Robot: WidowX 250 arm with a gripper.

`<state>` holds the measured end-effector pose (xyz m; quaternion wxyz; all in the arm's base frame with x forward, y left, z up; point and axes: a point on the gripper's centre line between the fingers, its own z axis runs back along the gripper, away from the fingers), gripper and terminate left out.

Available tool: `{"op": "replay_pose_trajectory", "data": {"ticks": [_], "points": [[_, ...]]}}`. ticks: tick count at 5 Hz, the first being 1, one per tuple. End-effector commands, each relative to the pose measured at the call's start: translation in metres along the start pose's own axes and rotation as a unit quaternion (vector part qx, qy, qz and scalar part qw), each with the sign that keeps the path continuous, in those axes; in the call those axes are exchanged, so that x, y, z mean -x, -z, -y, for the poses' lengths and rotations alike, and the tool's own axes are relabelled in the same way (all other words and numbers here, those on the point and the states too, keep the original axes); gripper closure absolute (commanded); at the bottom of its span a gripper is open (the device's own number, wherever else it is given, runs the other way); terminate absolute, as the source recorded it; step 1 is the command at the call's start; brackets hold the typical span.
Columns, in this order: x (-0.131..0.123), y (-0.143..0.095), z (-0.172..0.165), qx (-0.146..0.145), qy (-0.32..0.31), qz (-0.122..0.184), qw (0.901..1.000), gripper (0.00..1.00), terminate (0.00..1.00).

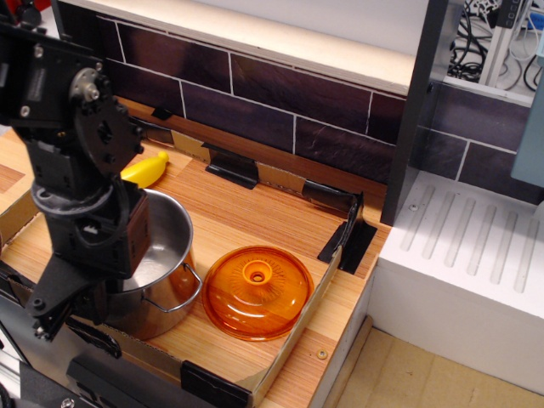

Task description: Topple metal pot

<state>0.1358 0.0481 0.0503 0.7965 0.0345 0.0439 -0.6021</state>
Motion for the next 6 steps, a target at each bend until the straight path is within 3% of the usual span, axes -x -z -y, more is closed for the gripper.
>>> {"op": "replay_pose_trajectory", "data": {"ticks": [1, 3, 5, 6], "points": [[0.009, -0.017, -0.03, 0.067, -0.049, -0.006, 0.9965, 1.0, 0.0], [0.011, -0.019, -0.049, 0.177, -0.089, -0.022, 0.98, 1.0, 0.0], [0.019, -0.039, -0.06, 0.29, -0.103, -0.039, 0.9505, 1.0, 0.0], [0.024, -0.048, -0.054, 0.329, -0.094, -0.052, 0.9382, 1.0, 0.0]]}}
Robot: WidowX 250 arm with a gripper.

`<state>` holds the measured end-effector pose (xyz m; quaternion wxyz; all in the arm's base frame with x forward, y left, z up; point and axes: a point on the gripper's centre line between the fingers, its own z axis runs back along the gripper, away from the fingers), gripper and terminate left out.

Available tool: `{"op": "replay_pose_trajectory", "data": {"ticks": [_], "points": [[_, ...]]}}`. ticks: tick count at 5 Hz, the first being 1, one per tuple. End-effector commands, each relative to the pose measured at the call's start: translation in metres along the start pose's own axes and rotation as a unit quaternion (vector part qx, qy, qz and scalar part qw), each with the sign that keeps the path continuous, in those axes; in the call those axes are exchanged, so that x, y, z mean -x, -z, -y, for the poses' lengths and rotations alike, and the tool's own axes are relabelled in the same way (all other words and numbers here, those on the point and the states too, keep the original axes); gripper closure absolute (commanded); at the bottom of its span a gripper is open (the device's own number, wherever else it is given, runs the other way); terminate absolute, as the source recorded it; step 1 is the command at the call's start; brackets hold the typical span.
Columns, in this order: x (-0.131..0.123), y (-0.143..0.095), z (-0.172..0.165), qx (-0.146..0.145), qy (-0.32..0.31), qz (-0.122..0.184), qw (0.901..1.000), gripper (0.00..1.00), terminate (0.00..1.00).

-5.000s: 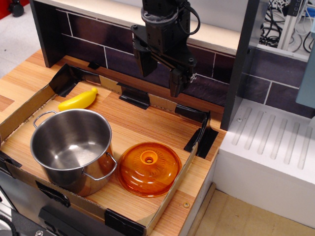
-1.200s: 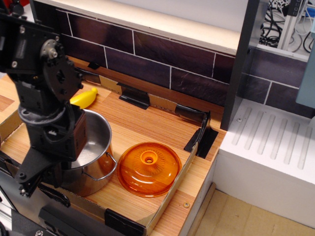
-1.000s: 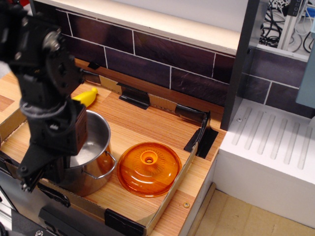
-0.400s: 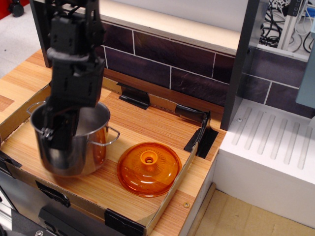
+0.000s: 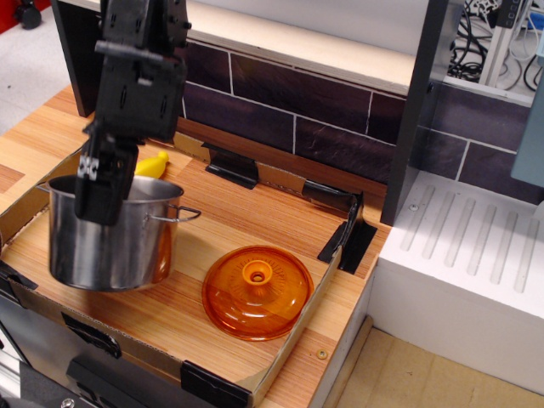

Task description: Topple metal pot

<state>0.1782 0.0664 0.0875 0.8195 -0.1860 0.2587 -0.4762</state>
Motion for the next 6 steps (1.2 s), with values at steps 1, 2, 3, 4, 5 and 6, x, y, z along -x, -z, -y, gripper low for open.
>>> {"op": "replay_pose_trajectory", "data": {"ticks": [1, 2, 3, 4, 5, 6], "points": [[0.019, -0.019, -0.003, 0.053, -0.012, -0.027, 0.9982, 1.0, 0.0], [0.016, -0.025, -0.014, 0.078, -0.03, -0.029, 0.9961, 1.0, 0.0], [0.008, -0.025, -0.036, 0.109, -0.051, -0.032, 0.9922, 1.0, 0.0], [0.0, -0.021, -0.044, 0.124, -0.053, -0.036, 0.9902, 1.0, 0.0], [-0.006, -0.025, -0.045, 0.124, -0.041, -0.035, 0.9908, 1.0, 0.0], [-0.011, -0.036, -0.046, 0.093, -0.031, -0.021, 0.995, 1.0, 0.0]]}}
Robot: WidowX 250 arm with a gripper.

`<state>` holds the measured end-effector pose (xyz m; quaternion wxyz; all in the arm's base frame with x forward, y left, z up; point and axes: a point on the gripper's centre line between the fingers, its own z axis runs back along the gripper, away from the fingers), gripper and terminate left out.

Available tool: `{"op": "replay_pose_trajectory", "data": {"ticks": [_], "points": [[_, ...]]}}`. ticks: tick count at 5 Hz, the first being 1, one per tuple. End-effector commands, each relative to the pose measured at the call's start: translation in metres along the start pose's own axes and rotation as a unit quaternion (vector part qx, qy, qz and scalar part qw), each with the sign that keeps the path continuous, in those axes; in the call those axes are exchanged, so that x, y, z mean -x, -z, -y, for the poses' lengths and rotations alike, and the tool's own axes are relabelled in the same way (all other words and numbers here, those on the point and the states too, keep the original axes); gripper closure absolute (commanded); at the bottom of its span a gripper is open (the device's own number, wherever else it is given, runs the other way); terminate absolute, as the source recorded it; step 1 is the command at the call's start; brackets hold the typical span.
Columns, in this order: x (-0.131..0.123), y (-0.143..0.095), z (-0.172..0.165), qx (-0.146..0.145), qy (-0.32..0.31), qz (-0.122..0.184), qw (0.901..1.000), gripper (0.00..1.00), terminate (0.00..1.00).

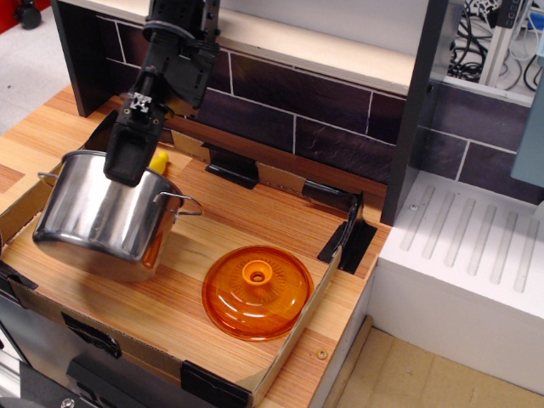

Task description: Topple metal pot

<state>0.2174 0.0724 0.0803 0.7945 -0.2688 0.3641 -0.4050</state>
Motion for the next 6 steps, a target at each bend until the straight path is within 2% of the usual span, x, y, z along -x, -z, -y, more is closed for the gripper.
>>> {"op": "replay_pose_trajectory", "data": {"ticks": [1, 2, 3, 4, 6], "points": [[0.001, -0.039, -0.003, -0.156, 0.019, 0.071, 0.985, 0.0, 0.0], [0.001, -0.05, -0.001, -0.262, 0.023, 0.114, 0.9582, 0.0, 0.0], [-0.001, -0.054, -0.005, -0.337, 0.043, 0.14, 0.9301, 0.0, 0.0], [-0.002, -0.057, -0.011, -0.341, 0.027, 0.142, 0.9287, 0.0, 0.0], [-0.003, -0.057, -0.006, -0.346, 0.041, 0.147, 0.9256, 0.0, 0.0]]}}
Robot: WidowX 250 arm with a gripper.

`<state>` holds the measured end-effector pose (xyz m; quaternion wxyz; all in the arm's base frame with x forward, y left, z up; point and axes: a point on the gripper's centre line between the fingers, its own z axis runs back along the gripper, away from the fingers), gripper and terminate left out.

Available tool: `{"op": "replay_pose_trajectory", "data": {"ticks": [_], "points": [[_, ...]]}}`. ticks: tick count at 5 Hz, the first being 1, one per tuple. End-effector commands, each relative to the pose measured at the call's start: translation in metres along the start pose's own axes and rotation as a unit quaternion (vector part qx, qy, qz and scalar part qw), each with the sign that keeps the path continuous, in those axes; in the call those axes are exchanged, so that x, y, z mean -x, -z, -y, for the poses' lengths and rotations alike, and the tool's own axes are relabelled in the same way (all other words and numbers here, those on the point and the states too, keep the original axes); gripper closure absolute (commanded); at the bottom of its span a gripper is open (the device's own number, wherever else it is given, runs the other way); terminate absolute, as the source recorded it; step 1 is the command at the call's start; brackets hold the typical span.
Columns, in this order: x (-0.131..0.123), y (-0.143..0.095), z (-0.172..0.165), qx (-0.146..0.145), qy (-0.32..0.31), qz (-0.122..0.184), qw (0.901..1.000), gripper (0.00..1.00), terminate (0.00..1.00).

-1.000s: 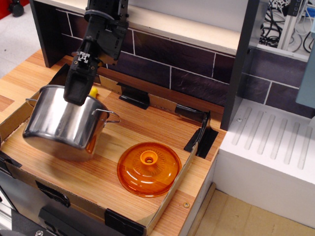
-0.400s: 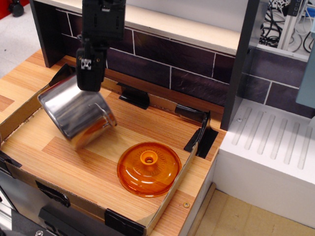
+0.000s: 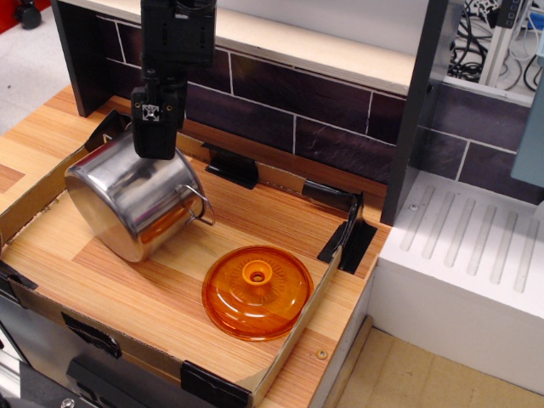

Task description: Topple metal pot

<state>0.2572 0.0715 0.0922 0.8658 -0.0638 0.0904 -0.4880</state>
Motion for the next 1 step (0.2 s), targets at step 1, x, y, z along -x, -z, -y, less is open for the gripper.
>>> {"op": "replay_pose_trajectory", "data": {"ticks": [1], "points": [[0.0052, -0.0237, -0.0086, -0.035, -0.001, 0.02, 0.9992, 0.0, 1.0]]}}
